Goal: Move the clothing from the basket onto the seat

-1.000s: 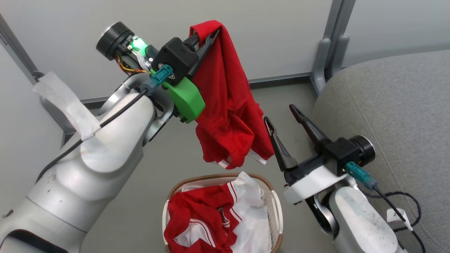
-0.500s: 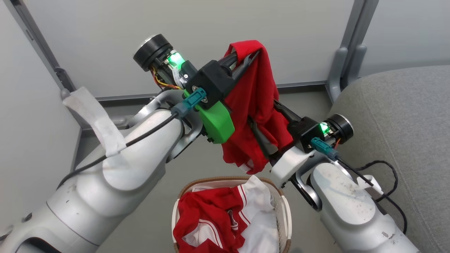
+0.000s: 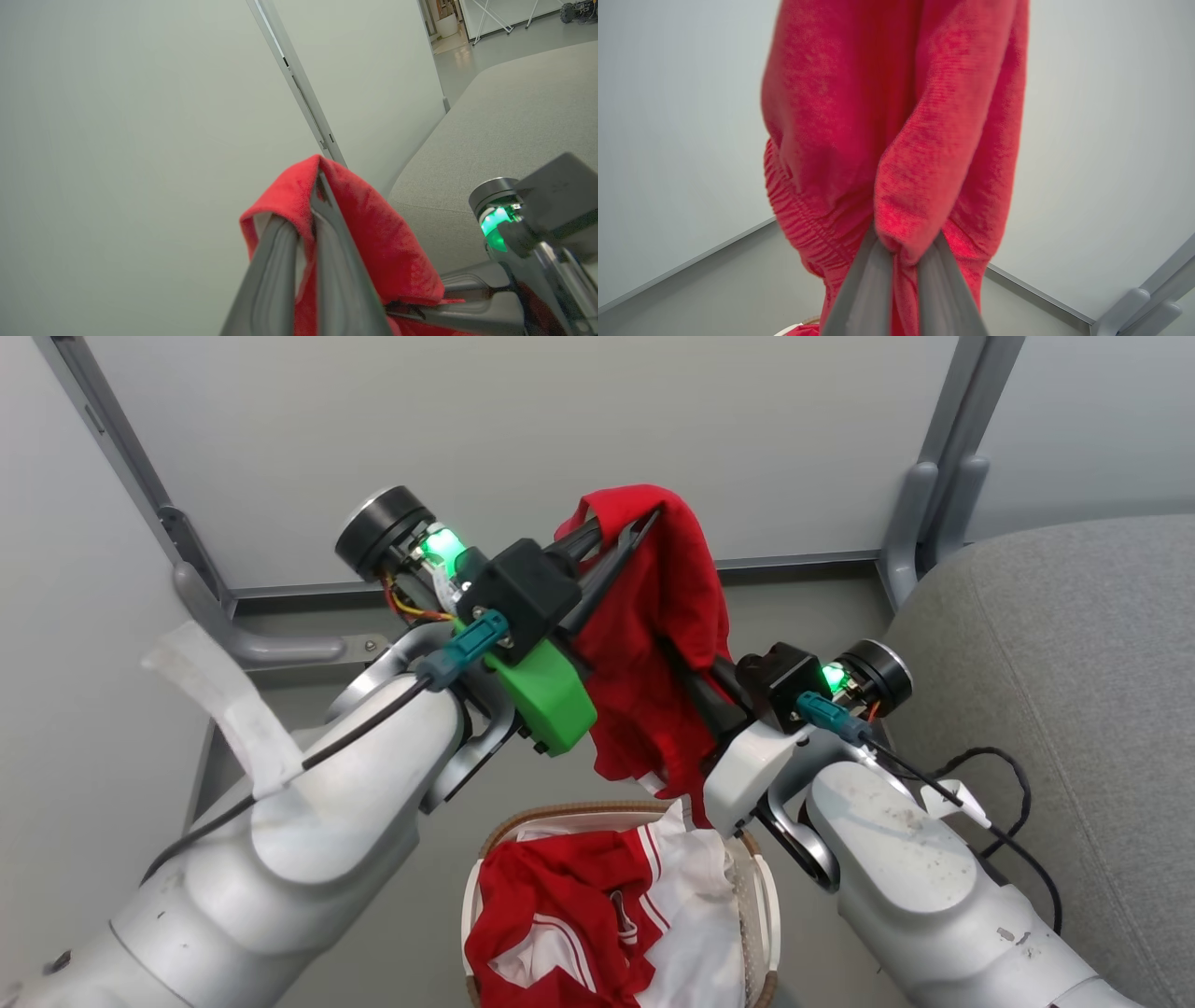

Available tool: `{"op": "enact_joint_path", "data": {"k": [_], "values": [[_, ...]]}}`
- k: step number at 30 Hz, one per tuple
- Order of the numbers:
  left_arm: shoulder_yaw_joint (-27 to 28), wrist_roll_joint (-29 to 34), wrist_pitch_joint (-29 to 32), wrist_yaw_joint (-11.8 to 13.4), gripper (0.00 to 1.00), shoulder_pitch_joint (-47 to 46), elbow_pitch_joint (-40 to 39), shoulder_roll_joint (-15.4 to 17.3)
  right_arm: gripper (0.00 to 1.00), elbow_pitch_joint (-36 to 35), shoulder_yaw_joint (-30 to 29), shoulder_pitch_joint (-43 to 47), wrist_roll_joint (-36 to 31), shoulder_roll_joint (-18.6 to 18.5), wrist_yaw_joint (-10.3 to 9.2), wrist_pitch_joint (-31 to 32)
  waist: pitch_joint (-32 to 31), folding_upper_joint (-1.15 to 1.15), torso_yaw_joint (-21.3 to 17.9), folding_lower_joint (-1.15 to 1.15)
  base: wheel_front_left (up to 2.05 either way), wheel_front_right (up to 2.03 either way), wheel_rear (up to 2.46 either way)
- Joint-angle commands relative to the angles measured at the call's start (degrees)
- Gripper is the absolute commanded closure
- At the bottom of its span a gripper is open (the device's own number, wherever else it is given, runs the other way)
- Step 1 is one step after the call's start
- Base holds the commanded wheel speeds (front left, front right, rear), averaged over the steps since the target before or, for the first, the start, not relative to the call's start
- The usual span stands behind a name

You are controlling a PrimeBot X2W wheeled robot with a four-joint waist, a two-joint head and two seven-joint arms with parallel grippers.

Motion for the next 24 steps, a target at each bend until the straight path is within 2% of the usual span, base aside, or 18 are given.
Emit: {"op": "enact_joint_path", "data": {"k": [1,2,3,10,16,24], "values": [[0.5,0.0,-1.0,0.6,0.62,1.4,-0.3,0.7,1.0,-0.3,-0.3,-0.8,0.3,-0.2,-0.04,-0.1,0.1,0.0,-0.1,0.0,0.0,0.0,0.0],[0.8,-0.3,-1.7,1.2,0.05,2.2,-0.2,0.9,1.0,-0.5,-0.6,-0.9,0.3,-0.2,-0.04,-0.1,0.2,0.0,-0.2,0.0,0.0,0.0,0.0],[1.0,-0.9,-2.1,1.6,0.0,3.1,0.0,1.0,1.0,-0.6,-0.9,-1.0,0.2,-0.2,-0.04,-0.1,0.2,0.0,-0.2,0.0,0.0,0.0,0.0],[2.4,-4.0,-5.4,3.9,0.0,9.9,2.1,1.4,1.0,-1.1,-5.0,-1.3,-2.5,-0.2,-0.04,-0.1,0.5,0.0,-0.6,0.0,0.0,0.0,0.0],[3.7,-6.9,-7.7,5.3,0.0,16.1,4.5,0.3,1.0,-1.7,-10.1,-0.1,-5.0,-0.2,-0.04,-0.1,0.9,0.0,-0.7,0.0,0.0,0.0,0.0],[4.7,-8.3,-8.9,5.7,0.0,22.7,6.7,-0.7,1.0,-2.9,-16.5,1.8,-9.0,-0.2,-0.04,-0.1,1.7,0.0,-1.1,0.0,0.0,0.0,0.0]]}}
